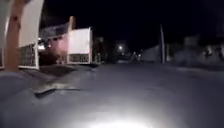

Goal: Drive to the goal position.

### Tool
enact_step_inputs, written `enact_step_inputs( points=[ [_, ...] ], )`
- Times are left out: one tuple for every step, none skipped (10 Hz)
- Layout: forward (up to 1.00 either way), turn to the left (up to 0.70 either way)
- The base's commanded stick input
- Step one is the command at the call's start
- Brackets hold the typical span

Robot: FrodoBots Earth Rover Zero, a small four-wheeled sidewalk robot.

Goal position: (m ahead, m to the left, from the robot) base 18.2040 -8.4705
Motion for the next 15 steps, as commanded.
enact_step_inputs(
  points=[
    [1.00, 0.00],
    [1.00, 0.00],
    [1.00, -0.18],
    [1.00, -0.40],
    [1.00, -0.40],
    [1.00, -0.19],
    [1.00, -0.04],
    [1.00, 0.00],
    [1.00, 0.00],
    [1.00, 0.00],
    [1.00, 0.00],
    [1.00, 0.00],
    [1.00, 0.00],
    [1.00, 0.00],
    [1.00, 0.00]
  ],
)
